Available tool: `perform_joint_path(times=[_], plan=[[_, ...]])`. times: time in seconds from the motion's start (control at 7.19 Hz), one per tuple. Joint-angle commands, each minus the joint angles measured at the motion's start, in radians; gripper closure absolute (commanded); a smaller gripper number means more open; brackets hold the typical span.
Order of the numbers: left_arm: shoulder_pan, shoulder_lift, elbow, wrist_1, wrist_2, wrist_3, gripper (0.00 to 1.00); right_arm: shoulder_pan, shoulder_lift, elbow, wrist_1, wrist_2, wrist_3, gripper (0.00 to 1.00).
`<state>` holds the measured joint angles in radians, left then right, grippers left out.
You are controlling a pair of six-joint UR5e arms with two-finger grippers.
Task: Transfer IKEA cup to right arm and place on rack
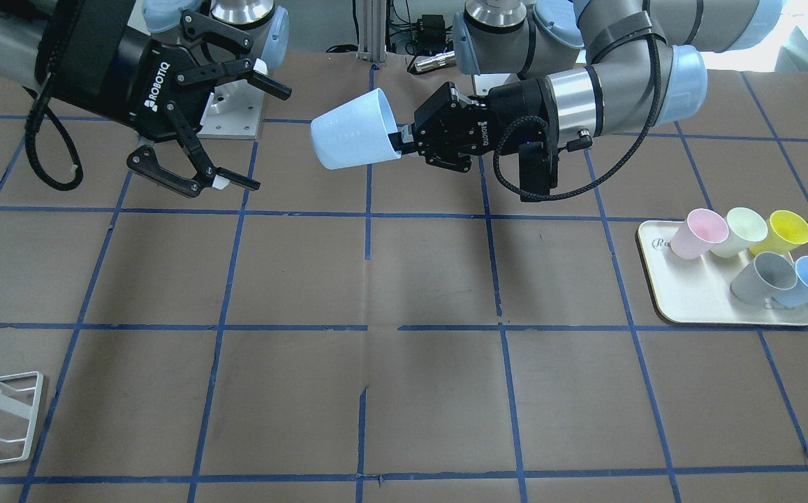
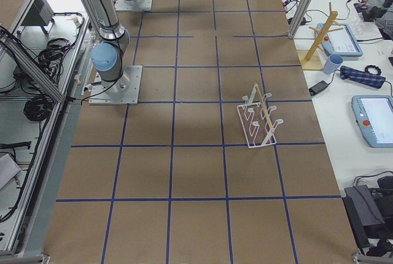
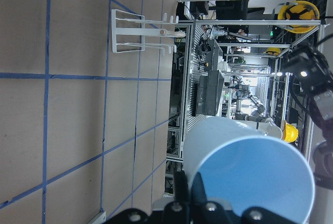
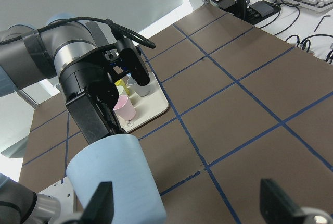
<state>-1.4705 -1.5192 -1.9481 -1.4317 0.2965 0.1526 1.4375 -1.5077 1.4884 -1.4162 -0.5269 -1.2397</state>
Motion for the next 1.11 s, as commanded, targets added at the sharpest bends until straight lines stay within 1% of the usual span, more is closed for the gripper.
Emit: perform_joint_path(times=[0.0, 0.14, 0.28, 0.42, 0.56, 0.7, 0.83, 0.97], plan=[[-0.005, 0.027, -0.034, 0.002, -0.005, 0.004, 1.0, 0.012, 0.004, 0.01, 0.028, 0.001, -0.01, 0.0], [-0.005, 0.028, -0.038, 0.002, -0.037, 0.005, 1.0, 0.014, -0.009, 0.03, 0.099, -0.001, -0.029, 0.0], [-0.005, 0.036, -0.035, 0.002, -0.06, 0.008, 1.0, 0.014, -0.035, 0.047, 0.147, -0.011, -0.119, 0.0], [-0.005, 0.039, -0.037, 0.002, -0.065, 0.021, 1.0, 0.012, -0.048, 0.061, 0.192, -0.022, -0.22, 0.0], [-0.007, 0.046, -0.04, 0.002, -0.065, 0.025, 1.0, 0.012, -0.074, 0.061, 0.198, -0.024, -0.269, 0.0], [-0.013, 0.048, -0.04, 0.002, -0.066, 0.024, 1.0, 0.012, -0.081, 0.064, 0.241, -0.022, -0.358, 0.0], [-0.022, 0.051, -0.041, 0.002, -0.065, 0.025, 1.0, 0.012, -0.092, 0.065, 0.308, -0.022, -0.448, 0.0], [-0.024, 0.053, -0.04, 0.002, -0.068, 0.025, 1.0, 0.012, -0.091, 0.07, 0.375, -0.022, -0.577, 0.0]])
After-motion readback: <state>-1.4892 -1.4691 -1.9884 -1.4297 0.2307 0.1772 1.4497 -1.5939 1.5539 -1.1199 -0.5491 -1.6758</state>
